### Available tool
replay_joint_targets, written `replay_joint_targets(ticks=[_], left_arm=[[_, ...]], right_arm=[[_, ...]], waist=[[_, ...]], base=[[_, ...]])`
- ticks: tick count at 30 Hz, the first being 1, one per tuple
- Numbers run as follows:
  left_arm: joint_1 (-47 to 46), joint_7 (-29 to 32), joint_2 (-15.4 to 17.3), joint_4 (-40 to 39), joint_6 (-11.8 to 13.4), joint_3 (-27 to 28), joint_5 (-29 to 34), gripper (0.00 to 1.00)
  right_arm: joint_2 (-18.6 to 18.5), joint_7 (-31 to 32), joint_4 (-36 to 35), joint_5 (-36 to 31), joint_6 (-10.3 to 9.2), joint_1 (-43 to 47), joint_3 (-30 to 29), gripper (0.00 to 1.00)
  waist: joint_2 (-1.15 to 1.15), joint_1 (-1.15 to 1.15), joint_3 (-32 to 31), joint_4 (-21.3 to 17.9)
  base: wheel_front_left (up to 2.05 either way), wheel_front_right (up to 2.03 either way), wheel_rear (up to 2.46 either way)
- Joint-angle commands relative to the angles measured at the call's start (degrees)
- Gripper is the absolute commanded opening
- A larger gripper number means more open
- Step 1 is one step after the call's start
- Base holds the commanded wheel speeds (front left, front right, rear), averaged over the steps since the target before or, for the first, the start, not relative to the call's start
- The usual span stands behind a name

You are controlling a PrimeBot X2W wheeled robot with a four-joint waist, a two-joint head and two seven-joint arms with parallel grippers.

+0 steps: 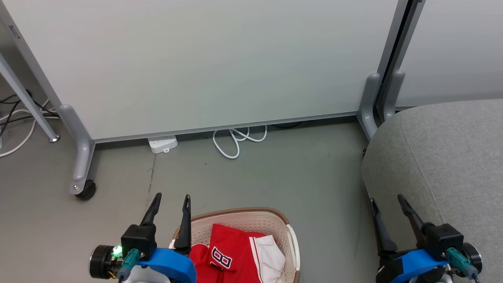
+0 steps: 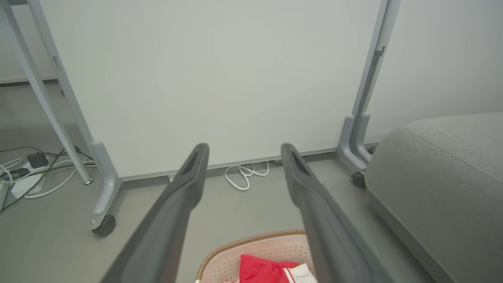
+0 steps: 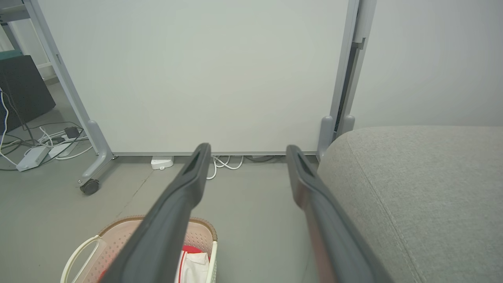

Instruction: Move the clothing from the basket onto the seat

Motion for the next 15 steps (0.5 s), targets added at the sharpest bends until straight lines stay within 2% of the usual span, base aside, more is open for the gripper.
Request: replay_joint_targets(ticks=[1, 7, 15], left_arm=[[-0.64, -0.46, 0.21, 0.20, -0.17, -0.15, 1.06, 1.00], [-0.71, -1.04, 0.22, 0.87, -0.30, -0.45, 3.21, 1.00], [-0.76, -1.01, 0.21, 1.47, -0.47, -0.26, 2.43, 1.00]], right_arm=[[-0.40, -0.48, 0.07, -1.21, 0.10, -0.38, 0.11, 1.00], [-0.40, -1.05, 0.33, -3.40, 0.07, -0.26, 0.16, 1.00], [-0.39, -1.02, 0.57, -1.99, 0.07, -0.32, -0.48, 1.00]], waist=[[0.00, 0.00, -0.02, 0.03], [0.00, 0.00, -0.10, 0.15], [0.00, 0.00, -0.20, 0.08]], base=[[0.00, 0.00, 0.00], [0.00, 0.00, 0.00], [0.00, 0.00, 0.00]])
